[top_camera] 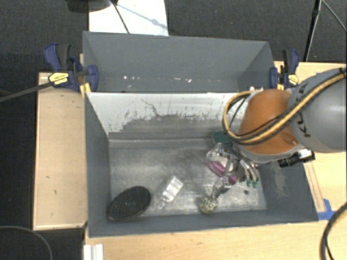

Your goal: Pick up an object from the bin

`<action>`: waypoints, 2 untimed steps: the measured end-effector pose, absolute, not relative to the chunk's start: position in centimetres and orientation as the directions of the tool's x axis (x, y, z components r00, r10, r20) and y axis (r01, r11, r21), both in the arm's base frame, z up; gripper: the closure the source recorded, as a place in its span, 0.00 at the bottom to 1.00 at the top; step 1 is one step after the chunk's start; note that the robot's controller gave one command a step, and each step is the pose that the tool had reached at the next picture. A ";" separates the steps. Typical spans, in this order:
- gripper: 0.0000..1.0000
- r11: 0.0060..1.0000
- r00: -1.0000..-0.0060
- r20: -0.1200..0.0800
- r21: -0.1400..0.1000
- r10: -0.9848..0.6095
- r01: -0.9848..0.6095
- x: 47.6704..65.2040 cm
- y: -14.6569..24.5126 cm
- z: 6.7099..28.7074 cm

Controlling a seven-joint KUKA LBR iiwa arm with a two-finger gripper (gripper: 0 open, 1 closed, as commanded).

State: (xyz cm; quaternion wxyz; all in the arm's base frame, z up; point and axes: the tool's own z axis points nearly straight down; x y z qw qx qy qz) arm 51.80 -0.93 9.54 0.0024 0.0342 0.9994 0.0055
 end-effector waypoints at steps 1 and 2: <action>0.00 0.995 -0.995 0.001 0.012 -0.096 -0.096 52.5 -2.0 9.6; 0.00 0.977 -0.977 -0.011 0.015 -0.214 -0.214 52.5 -4.0 9.4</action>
Offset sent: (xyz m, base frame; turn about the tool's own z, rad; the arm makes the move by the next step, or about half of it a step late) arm 0.0072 -0.0197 -0.0016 -0.1542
